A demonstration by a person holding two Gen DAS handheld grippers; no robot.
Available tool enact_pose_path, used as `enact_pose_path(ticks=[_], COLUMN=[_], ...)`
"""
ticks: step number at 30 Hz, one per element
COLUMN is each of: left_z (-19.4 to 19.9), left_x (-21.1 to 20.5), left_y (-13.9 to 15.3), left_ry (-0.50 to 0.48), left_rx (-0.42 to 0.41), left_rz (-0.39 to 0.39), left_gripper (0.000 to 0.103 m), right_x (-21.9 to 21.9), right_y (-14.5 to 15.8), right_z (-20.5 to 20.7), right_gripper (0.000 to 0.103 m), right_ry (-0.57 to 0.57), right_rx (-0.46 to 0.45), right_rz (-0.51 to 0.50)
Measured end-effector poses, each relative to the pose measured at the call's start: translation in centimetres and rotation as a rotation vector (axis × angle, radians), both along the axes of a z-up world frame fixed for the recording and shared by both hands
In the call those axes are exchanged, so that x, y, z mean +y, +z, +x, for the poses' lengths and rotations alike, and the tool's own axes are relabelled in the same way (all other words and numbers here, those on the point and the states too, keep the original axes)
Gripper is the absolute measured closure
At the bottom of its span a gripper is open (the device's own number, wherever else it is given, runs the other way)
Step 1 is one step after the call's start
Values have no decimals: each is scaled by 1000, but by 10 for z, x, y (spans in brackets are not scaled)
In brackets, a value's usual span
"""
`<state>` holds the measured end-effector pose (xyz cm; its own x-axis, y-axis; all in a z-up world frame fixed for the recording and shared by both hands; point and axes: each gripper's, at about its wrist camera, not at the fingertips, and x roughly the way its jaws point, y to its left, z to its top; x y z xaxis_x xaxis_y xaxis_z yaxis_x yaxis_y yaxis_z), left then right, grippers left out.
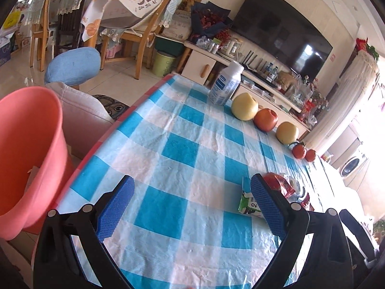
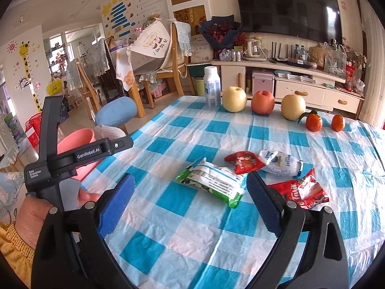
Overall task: Collect trash
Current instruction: 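Return both open tools from the bucket to the table, then grasp the red cartoon packet with the left gripper while the right grasps the red Te Tea packet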
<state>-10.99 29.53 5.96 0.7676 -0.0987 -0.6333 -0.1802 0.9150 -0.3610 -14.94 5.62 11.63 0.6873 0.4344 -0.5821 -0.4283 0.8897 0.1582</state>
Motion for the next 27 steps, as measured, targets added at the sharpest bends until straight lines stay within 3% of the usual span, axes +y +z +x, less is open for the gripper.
enact_pose_path(ticks=[8, 15, 21, 24, 27], left_z=[7, 16, 28, 34, 44], left_x=[-36, -75, -109, -125, -142], left_y=[0, -1, -8, -7, -8], left_ry=[-96, -225, -294, -313, -326], left_rx=[16, 17, 39, 27, 30], left_rz=[41, 69, 55, 7, -22], left_gripper=[7, 7, 7, 7, 7], right_x=[-53, -123, -184, -193, -191], right_y=[6, -5, -35, -52, -61], right_z=[18, 47, 68, 73, 74], right_gripper=[9, 9, 9, 9, 10], right_ry=[-95, -237, -362, -343, -319], right_rx=[12, 85, 254, 353, 391], right_rz=[33, 68, 204, 294, 321])
